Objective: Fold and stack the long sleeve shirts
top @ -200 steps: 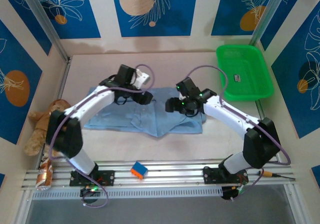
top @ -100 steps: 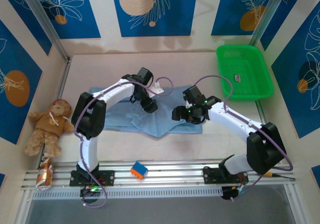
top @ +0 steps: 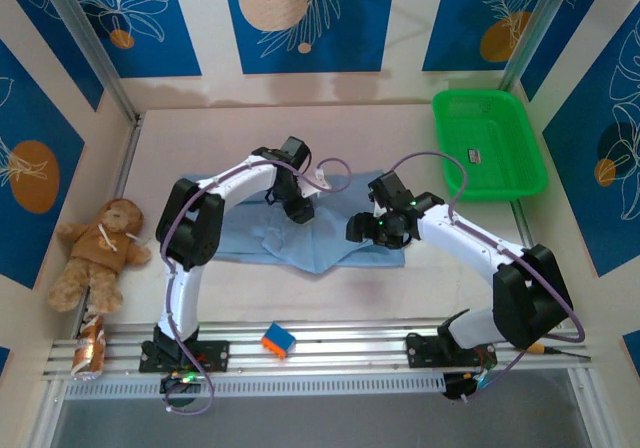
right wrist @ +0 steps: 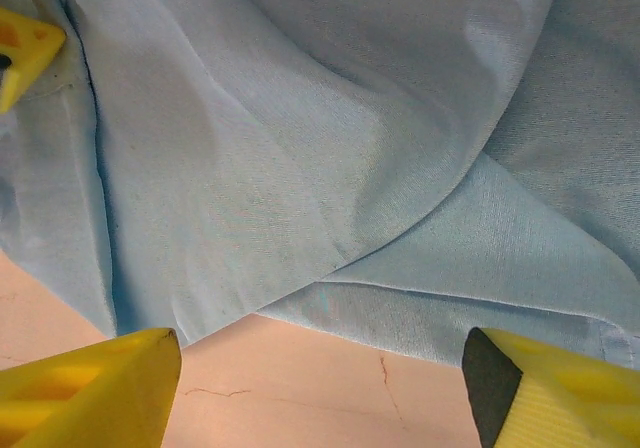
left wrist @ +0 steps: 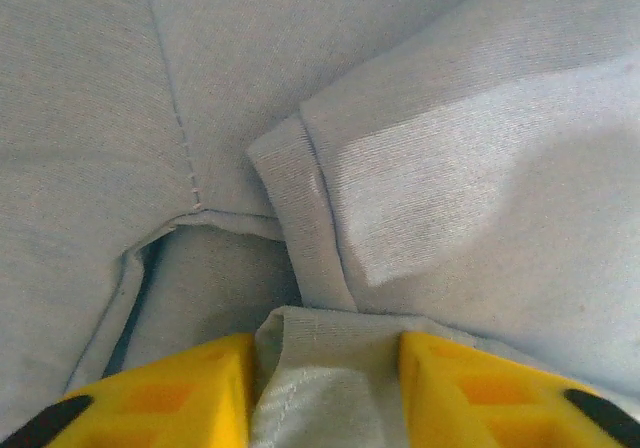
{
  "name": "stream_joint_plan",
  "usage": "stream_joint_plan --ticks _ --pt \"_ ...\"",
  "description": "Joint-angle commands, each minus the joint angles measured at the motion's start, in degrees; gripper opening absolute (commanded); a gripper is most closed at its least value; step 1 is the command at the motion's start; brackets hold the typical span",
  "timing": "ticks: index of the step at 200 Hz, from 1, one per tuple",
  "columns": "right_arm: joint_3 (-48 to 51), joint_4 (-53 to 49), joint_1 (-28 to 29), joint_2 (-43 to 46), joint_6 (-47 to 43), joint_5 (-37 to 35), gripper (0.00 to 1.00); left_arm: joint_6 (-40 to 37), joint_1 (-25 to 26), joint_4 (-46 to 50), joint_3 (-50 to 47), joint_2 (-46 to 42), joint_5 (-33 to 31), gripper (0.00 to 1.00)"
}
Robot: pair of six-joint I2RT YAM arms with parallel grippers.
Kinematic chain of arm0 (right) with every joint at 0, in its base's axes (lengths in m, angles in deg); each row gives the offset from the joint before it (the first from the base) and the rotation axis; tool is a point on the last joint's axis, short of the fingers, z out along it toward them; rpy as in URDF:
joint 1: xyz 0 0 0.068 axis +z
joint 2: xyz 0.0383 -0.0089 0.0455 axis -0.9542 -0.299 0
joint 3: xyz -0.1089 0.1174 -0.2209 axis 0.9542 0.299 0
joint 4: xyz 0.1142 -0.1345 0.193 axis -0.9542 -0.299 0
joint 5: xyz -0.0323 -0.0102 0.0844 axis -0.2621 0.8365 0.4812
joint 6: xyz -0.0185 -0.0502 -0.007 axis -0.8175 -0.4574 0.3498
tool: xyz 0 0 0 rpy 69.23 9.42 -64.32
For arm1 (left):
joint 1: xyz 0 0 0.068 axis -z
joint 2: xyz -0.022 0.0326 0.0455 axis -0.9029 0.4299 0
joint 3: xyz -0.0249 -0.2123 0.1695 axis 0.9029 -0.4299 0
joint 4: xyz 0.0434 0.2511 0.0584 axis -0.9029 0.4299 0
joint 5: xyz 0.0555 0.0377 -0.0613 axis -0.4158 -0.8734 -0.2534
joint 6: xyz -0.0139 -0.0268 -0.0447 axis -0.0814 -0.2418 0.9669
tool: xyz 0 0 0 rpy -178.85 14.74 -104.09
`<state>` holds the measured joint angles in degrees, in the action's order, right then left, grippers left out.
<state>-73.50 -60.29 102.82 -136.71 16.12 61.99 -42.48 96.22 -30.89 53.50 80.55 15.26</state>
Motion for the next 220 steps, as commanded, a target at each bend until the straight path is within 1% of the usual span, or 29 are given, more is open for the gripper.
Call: stream_joint_plan --ticks 1,19,38,66,99,117,152,184,220 --pt "0.31 -0.92 -0.33 0.89 -0.6 0.87 0.75 0.22 0.13 1.29 0.54 0.41 3.28 0.29" --pt "0.3 -0.94 -0.34 0.9 -0.34 0.65 0.74 1.24 0.08 0.15 -0.38 -1.05 5.25 0.19" --pt "0.21 -1.01 -0.33 0.86 -0.03 0.45 0.74 2.46 -0.11 -1.45 -1.43 -3.18 6.21 0.11" --pt "0.21 -1.34 -0.27 0.94 0.11 0.16 0.73 4.57 -0.86 -4.5 -3.54 -7.09 7.47 0.07" --pt "0.52 -1.5 -0.16 1.06 0.36 0.27 0.72 8.22 -2.61 -6.85 -4.92 -11.36 8.48 0.05" --pt "0.65 -1.19 0.08 0.97 0.56 0.35 0.72 11.48 -4.56 -8.02 -4.92 -12.81 9.39 0.05" --pt "0.31 -0.7 0.96 0.19 0.76 0.54 0.72 18.4 -9.66 -10.12 -4.83 -13.81 14.63 0.06" --pt "-0.56 -0.48 1.4 -1.89 0.65 0.54 0.72 16.74 -9.82 -7.62 -5.03 -12.53 17.46 0.08" --pt "-1.97 -0.55 1.82 -3.74 0.66 -0.13 0.72 14.4 -9.28 -4.77 -7.17 -11.26 17.79 0.08"
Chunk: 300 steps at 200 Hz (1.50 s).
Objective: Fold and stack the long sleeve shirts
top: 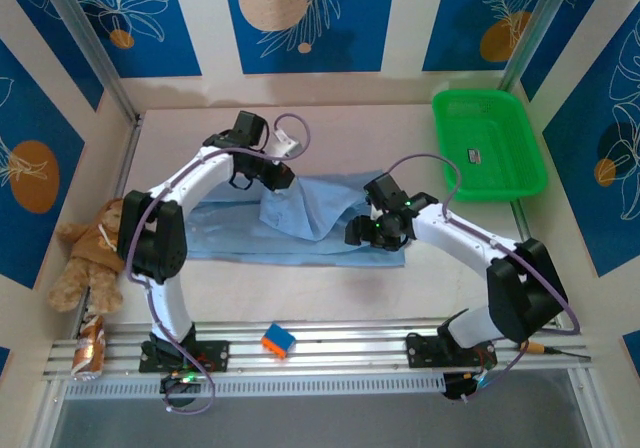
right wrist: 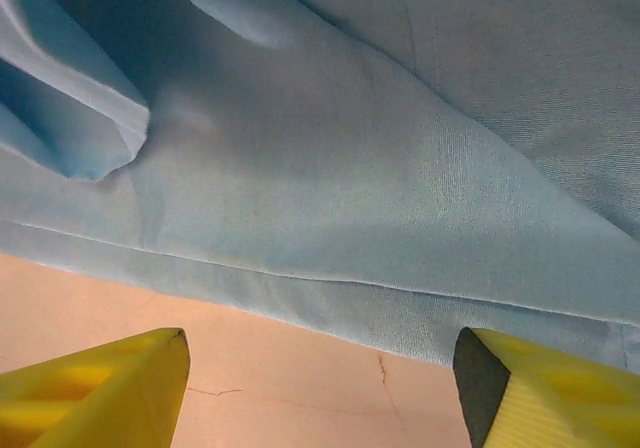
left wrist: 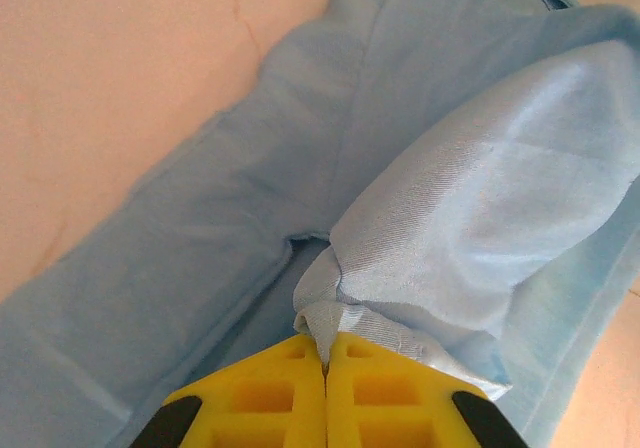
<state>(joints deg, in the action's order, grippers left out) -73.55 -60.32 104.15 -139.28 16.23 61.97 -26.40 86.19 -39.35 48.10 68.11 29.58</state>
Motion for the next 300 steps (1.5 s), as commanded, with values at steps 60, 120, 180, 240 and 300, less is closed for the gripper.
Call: stream_joint_plan --ticks 60,120,180,240,300 --pt "-7.18 -2.95 -0.01 1.02 -1.03 -5.19 0.71 -5.2 2.87 10.06 -2.07 -0.32 7.15 0.08" --pt "-9.6 -0.48 -6.15 -1.34 0.13 -7.65 0.71 -2.13 3.52 15.53 -0.16 -4.21 14.13 0.06" --pt "-15.34 4.35 -7.55 -16.28 0.93 -7.09 0.41 2.92 5.97 23.54 3.64 -2.71 17.22 0.03" --pt "-15.25 0.06 -7.75 -21.51 2.78 -14.91 0.27 8.17 6.04 26.45 2.18 1.24 11.06 0.04" --pt "-14.2 1.19 -7.28 -22.26 2.92 -14.9 0.25 13.55 4.45 15.69 -1.89 1.14 -12.04 0.29"
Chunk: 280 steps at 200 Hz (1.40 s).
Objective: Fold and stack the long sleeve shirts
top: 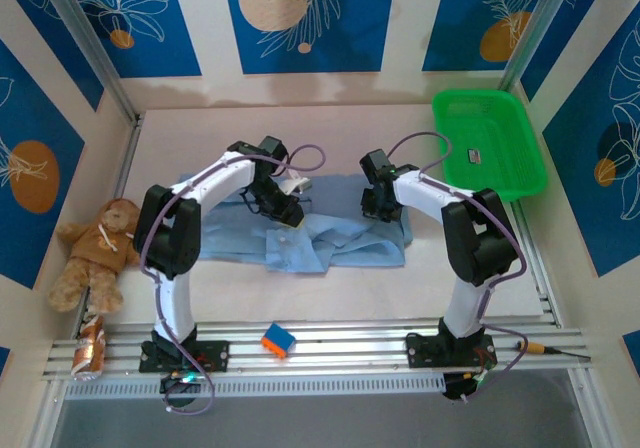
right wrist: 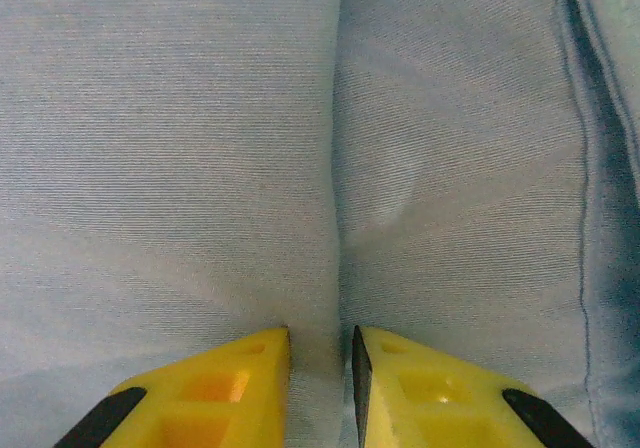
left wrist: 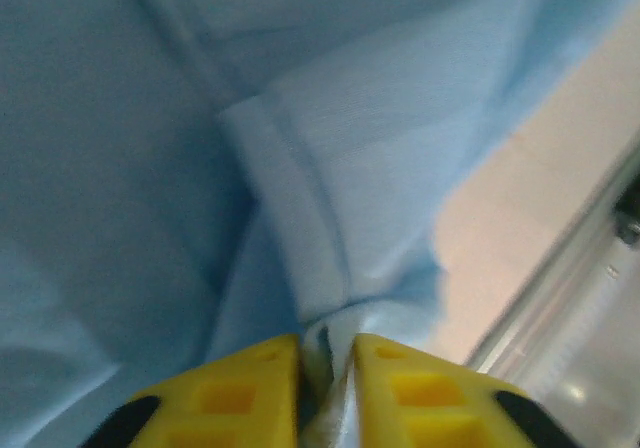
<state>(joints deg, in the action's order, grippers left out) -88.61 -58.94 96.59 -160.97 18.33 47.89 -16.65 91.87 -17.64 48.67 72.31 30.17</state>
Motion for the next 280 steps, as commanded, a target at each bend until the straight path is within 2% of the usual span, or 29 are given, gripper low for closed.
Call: stream_joint_plan --ticks 1,6,16,24,45,56,68,81,91,105,125,167,280 --pt "0.79 -0.18 0.32 -0.58 0.82 -0.83 0.26 3.98 -1.32 -6.21 -2.64 -3.26 -13.05 0.29" --pt "0.74 -0.17 0.39 -0.67 0.81 -0.86 0.26 4.82 -1.86 -8.19 -3.53 -4.31 -15.04 0.33" --pt "0.64 -0.01 0.4 -0.88 0.58 -0.65 0.26 6.24 -2.73 -11.28 -5.3 -6.57 -18.31 0.48" --pt "0.64 0.11 0.44 -0.98 0.4 -0.49 0.26 6.84 -3.17 -12.67 -6.31 -8.17 -20.77 0.55" --pt "0.73 0.32 0.71 -0.63 -0.15 -0.39 0.28 6.31 -3.16 -17.42 -10.77 -14.04 -21.06 0.69" --pt "0.92 0.7 0.82 -0.33 -0.43 -0.15 0.29 5.55 -3.08 -19.51 -13.27 -17.85 -19.7 0.73" --pt "1.21 1.22 0.89 0.2 -0.76 0.2 0.31 3.57 -2.81 -21.7 -15.75 -21.52 -15.29 0.77" --pt "1.42 1.29 1.03 0.7 -0.92 0.29 0.32 -0.41 -1.84 -23.54 -18.38 -24.45 -9.54 0.79" --pt "1.72 1.32 1.02 1.04 -1.11 0.31 0.33 -3.68 -0.79 -24.01 -19.91 -25.87 -8.31 0.83" --pt "1.94 1.15 0.97 1.29 -1.26 0.23 0.34 -7.41 -0.5 -22.67 -19.83 -25.21 -8.89 0.81" --pt "2.4 0.99 0.97 1.37 -1.43 0.14 0.34 -11.67 -0.52 -17.77 -16.51 -20.35 -12.84 0.74" --pt "2.07 0.37 1.0 1.09 -1.61 0.46 0.34 -15.34 -0.54 -13.01 -11.43 -11.28 -16.24 0.68" --pt "0.77 -0.46 1.01 0.15 -1.98 0.49 0.35 -15.09 -0.7 -10.7 -12.92 -6.64 -14.37 0.63"
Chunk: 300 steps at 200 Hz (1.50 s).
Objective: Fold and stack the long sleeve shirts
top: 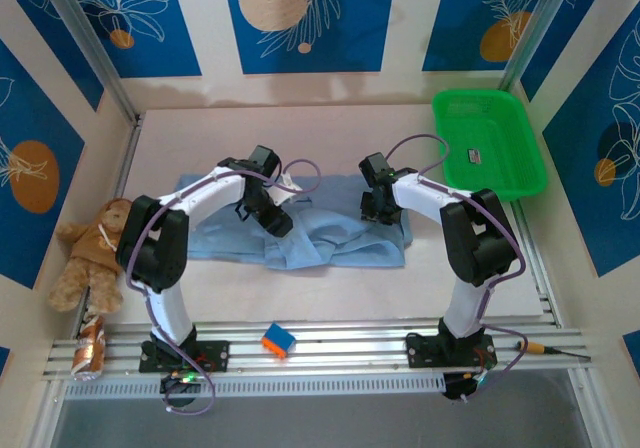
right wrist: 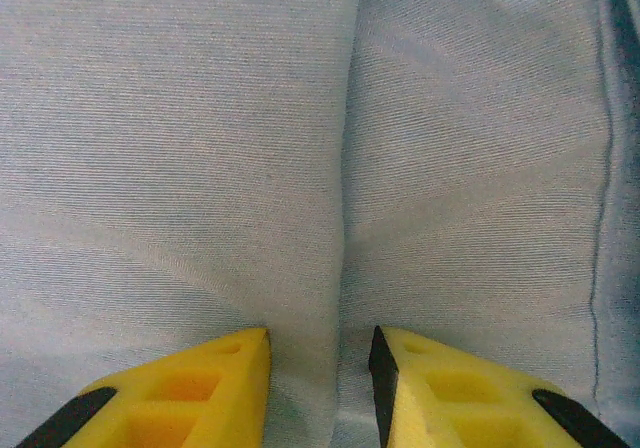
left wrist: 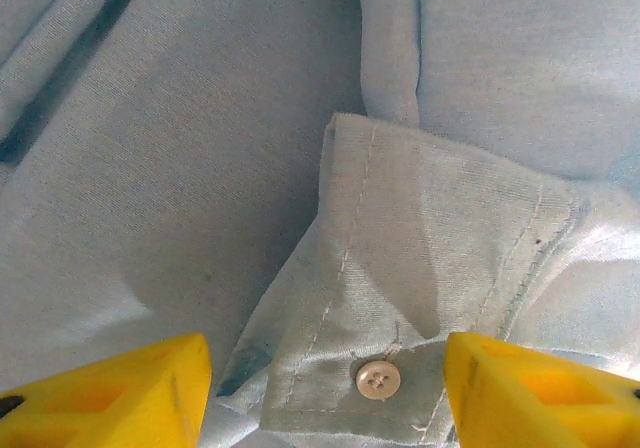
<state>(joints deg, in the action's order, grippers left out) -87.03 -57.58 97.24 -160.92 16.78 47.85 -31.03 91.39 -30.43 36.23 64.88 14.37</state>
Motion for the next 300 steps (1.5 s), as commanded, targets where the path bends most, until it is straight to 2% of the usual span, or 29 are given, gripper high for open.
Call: stream_joint_plan --ticks 1,87,182,232,269,300 --pt "-0.78 -1.8 0.38 0.09 -0.39 0.53 0.35 -0.71 -0.22 2.12 -0.48 0.8 1.43 0.63" --pt "-1.8 -2.4 0.4 -0.41 -0.36 0.72 0.35 1.07 -0.13 2.33 -2.15 0.64 3.71 0.46" --pt "-2.61 -2.59 0.32 -0.98 -0.19 0.96 0.35 3.71 -0.33 1.17 -4.09 -2.37 7.27 0.06" --pt "-3.02 -2.77 0.36 -0.73 -0.62 0.96 0.35 8.02 -3.01 -0.54 -2.75 -8.22 13.31 0.01" --pt "-2.64 -2.16 0.5 -0.07 -1.74 1.13 0.56 12.31 -7.73 -2.44 -1.55 -10.16 17.24 0.0" --pt "-2.22 -1.51 0.54 0.54 -2.09 0.8 0.63 17.46 -12.66 -6.34 -1.37 -10.78 20.96 0.0"
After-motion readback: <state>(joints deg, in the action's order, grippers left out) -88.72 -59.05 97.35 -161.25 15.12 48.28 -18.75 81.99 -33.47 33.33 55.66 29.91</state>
